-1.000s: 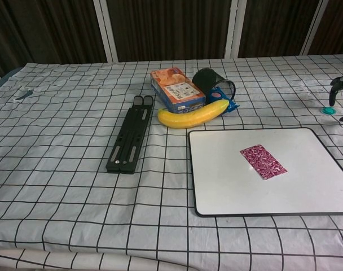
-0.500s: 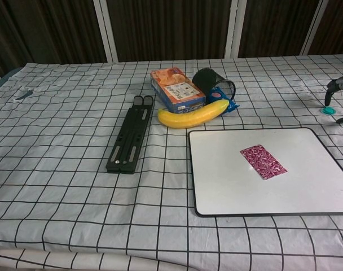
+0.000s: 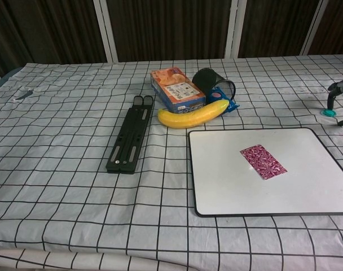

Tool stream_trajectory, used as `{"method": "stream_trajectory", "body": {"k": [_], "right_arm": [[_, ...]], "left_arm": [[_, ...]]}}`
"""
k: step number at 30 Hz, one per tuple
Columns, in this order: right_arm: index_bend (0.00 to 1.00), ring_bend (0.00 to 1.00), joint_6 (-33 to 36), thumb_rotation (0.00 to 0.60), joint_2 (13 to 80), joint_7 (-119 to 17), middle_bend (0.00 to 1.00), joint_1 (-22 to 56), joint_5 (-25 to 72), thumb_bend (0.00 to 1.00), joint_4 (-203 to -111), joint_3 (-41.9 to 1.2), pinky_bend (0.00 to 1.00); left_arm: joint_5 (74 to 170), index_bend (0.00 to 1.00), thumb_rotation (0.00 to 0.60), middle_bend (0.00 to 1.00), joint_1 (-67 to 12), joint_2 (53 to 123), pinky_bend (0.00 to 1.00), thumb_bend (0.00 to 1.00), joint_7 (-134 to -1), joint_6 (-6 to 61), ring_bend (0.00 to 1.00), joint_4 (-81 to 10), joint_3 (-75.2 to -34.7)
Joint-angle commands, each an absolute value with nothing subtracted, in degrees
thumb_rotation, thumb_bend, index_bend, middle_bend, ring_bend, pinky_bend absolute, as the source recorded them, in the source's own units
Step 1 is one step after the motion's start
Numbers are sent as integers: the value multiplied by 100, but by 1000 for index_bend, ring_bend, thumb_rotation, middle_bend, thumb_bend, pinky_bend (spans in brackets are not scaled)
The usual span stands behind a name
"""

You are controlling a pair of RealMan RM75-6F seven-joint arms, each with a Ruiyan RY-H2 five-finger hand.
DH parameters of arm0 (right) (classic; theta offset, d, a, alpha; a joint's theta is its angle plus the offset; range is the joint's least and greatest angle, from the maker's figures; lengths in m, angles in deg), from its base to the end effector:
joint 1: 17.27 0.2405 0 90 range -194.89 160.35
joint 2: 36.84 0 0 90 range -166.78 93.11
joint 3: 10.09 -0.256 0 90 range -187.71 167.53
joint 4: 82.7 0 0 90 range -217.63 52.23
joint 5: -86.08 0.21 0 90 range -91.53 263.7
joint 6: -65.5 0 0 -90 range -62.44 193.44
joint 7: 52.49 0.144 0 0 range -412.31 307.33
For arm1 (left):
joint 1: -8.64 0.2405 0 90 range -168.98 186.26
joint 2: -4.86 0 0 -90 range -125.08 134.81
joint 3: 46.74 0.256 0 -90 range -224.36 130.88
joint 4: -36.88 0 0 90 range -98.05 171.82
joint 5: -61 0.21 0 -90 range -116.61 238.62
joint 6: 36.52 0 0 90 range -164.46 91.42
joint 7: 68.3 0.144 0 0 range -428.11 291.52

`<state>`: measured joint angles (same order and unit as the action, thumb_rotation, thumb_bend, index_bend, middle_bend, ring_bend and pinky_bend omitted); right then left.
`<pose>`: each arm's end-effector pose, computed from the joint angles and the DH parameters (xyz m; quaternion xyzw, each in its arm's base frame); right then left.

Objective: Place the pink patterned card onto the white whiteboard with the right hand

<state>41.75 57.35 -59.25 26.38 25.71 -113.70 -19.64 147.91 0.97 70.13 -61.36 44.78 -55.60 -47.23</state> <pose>-0.3477 -0.4351 0.0587 0.6820 -0.4316 0.1073 0.5806 -0.3047 0.1865 0.1371 -0.6490 -0.3672 -0.3453 0.5698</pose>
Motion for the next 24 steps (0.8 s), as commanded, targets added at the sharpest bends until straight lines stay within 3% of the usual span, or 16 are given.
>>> {"method": "stream_trajectory", "body": {"k": [1,11,24], "right_arm": [[380,0,4127,600,5707,-5911,0,2612,2512,177,-11427,-1950,0],[335,0,4038,600,5717,-5983,0,2662,2517,177,-11501,-2043,0],[415,0,4099,600,5778,-6092,0,2678,2590,199,-11421,-2081,0]], "left_arm": [[14800,0,600,0,101,7010,0,329,-6139,4486,0,-5561,-4717],[14800,0,600,0,101,7006,0,329,-6144,4493,0,-5563,-4717],[14795,0,600,0,99,7002,0,329,-6152,4488,0,-5560,-4714]]}}
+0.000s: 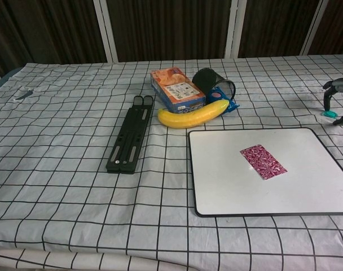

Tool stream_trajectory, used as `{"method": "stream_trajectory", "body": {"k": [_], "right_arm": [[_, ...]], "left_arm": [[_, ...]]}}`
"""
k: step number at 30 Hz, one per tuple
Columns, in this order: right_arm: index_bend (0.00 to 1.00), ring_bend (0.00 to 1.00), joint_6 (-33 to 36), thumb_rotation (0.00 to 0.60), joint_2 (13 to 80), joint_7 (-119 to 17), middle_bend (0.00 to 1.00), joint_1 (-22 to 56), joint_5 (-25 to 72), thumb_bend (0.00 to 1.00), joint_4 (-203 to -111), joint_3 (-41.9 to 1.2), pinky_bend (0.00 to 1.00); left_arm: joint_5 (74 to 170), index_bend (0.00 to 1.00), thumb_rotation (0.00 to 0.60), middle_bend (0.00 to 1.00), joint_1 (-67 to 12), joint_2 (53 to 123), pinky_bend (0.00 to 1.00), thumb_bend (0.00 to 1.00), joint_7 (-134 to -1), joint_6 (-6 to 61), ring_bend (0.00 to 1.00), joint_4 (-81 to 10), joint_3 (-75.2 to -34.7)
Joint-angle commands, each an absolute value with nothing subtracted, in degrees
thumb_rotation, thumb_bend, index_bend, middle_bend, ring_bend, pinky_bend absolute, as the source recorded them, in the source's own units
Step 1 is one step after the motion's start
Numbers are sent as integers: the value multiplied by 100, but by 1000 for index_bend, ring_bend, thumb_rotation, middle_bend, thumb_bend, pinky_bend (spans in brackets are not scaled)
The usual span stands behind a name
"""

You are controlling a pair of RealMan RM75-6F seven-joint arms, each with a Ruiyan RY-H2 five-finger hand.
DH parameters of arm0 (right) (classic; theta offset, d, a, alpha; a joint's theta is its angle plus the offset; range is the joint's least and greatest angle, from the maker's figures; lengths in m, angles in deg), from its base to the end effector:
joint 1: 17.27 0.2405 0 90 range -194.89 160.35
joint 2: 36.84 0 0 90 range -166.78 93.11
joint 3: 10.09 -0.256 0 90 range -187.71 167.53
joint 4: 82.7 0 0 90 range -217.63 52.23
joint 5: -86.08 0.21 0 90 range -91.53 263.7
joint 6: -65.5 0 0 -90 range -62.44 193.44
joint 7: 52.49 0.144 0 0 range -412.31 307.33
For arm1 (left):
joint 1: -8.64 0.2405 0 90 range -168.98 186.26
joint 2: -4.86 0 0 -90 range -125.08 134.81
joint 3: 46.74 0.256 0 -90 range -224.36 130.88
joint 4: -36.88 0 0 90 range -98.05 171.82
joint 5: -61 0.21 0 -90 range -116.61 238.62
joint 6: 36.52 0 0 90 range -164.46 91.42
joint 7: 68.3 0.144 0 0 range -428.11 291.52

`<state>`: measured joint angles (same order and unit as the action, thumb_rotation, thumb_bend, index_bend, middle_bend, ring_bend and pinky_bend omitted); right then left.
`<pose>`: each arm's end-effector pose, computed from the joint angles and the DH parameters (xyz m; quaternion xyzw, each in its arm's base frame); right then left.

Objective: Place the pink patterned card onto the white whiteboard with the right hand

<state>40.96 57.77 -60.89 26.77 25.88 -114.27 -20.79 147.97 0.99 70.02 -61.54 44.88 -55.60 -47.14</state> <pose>-0.3394 -0.4387 0.0549 0.6851 -0.4241 0.1153 0.5809 -0.3049 0.1860 0.1377 -0.6489 -0.3675 -0.3458 0.5695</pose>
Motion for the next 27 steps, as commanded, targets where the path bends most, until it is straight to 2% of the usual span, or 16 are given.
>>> {"method": "stream_trajectory", "body": {"k": [1,27], "right_arm": [[417,0,4100,600,5779,-6098,0,2678,2589,199,-11414,-2080,0],[500,0,3988,600,5759,-6221,0,2643,2542,224,-11585,-2070,0]], "left_arm": [[14793,0,600,0,98,7003,0,329,-6151,4486,0,-5560,-4714],[14791,0,600,0,99,6983,0,332,-6163,4486,0,-5572,-4708]]}}
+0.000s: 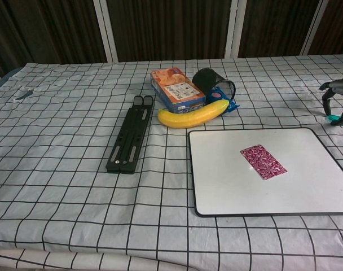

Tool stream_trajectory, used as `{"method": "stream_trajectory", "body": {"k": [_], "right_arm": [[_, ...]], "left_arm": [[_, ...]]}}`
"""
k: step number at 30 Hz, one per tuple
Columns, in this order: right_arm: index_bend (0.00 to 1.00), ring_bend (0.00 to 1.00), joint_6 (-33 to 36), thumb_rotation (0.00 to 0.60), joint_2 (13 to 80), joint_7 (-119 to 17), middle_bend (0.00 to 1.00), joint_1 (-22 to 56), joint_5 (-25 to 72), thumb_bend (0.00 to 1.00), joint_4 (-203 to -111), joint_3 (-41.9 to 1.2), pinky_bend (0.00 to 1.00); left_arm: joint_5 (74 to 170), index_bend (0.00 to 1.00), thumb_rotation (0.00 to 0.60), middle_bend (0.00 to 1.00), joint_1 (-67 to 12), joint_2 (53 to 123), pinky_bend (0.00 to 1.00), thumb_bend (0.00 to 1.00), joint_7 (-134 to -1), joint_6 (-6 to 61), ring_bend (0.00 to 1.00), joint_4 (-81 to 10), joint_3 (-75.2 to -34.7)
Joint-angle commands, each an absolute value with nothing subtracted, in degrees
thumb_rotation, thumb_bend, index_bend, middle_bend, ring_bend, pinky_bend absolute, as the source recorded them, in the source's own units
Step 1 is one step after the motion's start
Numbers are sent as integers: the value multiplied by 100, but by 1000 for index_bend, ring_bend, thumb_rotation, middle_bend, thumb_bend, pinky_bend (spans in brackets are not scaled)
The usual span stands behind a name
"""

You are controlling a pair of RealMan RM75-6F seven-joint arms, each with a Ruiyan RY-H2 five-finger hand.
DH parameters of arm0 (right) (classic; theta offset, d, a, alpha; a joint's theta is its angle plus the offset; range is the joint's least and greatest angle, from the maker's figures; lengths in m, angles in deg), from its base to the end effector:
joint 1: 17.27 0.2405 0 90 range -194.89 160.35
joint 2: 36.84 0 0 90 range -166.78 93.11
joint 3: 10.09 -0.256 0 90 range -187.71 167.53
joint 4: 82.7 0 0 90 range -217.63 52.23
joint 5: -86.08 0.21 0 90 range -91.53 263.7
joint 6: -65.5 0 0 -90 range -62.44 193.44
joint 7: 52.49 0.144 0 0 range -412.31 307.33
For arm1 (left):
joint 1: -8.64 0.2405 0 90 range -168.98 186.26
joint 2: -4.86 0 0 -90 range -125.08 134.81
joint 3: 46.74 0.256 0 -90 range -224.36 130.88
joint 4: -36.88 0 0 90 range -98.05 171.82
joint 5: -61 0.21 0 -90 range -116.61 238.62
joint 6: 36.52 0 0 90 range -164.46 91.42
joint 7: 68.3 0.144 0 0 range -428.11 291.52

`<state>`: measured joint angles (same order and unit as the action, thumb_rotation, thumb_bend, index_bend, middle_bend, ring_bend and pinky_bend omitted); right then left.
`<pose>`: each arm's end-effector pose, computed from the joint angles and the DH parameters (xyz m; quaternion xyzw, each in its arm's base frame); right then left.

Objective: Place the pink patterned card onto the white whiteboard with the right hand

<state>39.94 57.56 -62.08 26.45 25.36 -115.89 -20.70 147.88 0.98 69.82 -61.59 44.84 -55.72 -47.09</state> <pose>-0.3360 -0.4359 0.0503 0.6945 -0.4146 0.1154 0.5765 -0.3051 0.1859 0.1385 -0.6488 -0.3681 -0.3449 0.5698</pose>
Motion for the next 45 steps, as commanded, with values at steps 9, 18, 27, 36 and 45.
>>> {"method": "stream_trajectory", "body": {"k": [9,18,27,36,45], "right_arm": [[491,0,3957,600,5728,-6309,0,2617,2575,224,-11647,-2064,0],[452,0,4007,600,5696,-6370,0,2588,2637,225,-11670,-2052,0],[523,0,3986,600,5641,-6418,0,2575,2696,237,-11731,-2064,0],[555,0,3879,600,5491,-6417,0,2539,2712,260,-11949,-2082,0],[528,0,3042,600,4755,-6386,0,2384,2388,260,-13668,-2129,0]], "left_arm": [[14810,0,600,0,97,6988,0,332,-6159,4487,0,-5571,-4699],[14830,0,600,0,108,6984,0,332,-6174,4516,0,-5570,-4695],[14838,0,600,0,99,6989,0,332,-6164,4499,0,-5570,-4690],[14844,0,600,0,100,6986,0,332,-6182,4507,0,-5565,-4691],[14866,0,600,0,103,6977,0,332,-6211,4529,0,-5564,-4692]]}}
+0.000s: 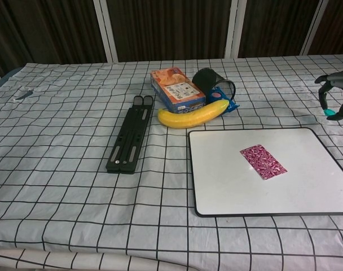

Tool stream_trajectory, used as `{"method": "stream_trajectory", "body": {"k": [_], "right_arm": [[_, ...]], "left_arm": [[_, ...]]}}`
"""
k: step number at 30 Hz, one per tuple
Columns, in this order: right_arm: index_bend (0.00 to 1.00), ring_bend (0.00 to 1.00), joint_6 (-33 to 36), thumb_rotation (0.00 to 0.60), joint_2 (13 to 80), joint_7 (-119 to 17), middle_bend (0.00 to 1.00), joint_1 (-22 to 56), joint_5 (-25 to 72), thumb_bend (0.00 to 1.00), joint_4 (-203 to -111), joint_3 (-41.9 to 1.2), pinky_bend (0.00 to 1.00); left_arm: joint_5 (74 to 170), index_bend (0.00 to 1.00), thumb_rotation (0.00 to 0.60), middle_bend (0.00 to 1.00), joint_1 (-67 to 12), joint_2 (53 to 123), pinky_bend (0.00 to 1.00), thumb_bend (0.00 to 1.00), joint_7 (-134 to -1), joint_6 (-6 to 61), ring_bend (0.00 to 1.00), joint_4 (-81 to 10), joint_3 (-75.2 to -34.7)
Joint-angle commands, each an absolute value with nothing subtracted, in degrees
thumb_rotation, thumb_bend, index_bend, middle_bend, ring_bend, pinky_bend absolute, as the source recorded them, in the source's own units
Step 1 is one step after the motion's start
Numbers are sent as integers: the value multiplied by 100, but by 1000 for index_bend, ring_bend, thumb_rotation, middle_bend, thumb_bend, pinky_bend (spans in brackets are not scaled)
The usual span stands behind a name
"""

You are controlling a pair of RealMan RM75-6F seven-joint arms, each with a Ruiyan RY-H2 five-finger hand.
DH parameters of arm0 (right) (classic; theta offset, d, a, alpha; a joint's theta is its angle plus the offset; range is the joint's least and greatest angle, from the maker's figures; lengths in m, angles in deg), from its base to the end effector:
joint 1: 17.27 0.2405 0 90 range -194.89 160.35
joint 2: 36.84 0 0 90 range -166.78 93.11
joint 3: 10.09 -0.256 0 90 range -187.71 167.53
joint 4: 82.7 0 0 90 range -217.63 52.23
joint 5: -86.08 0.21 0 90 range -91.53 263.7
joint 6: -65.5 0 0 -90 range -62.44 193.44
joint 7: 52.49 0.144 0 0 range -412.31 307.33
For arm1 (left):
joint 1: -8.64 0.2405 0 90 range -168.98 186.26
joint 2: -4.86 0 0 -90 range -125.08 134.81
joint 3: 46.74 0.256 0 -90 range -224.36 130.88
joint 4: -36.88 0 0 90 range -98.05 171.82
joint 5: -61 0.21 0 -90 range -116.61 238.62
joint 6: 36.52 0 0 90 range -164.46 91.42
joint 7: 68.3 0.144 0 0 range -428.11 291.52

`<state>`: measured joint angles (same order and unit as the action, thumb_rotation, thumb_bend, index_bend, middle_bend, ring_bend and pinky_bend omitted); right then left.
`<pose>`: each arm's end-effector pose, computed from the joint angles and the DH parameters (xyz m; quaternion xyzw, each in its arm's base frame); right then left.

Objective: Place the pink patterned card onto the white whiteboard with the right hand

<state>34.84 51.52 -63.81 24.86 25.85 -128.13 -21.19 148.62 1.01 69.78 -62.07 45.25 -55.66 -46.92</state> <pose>-0.3175 -0.4266 0.0593 0.7028 -0.4070 0.1544 0.5626 -0.3037 0.1851 0.1387 -0.6502 -0.3661 -0.3501 0.5663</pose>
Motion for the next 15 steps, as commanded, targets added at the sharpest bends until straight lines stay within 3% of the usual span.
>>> {"method": "stream_trajectory", "body": {"k": [1,8,15], "right_arm": [[524,0,2928,600,4653,-6410,0,2357,2319,260,-13932,-2112,0],[508,0,2166,600,4175,-6978,0,2222,1808,260,-15550,-1846,0],[492,0,2057,600,4130,-7461,0,2246,1620,260,-16316,-1556,0]], "left_arm": [[14868,0,600,0,104,6976,0,333,-6216,4531,0,-5564,-4691],[14896,0,600,0,115,6960,0,332,-6252,4557,0,-5567,-4681],[14940,0,600,0,135,6935,0,333,-6318,4601,0,-5555,-4666]]}}
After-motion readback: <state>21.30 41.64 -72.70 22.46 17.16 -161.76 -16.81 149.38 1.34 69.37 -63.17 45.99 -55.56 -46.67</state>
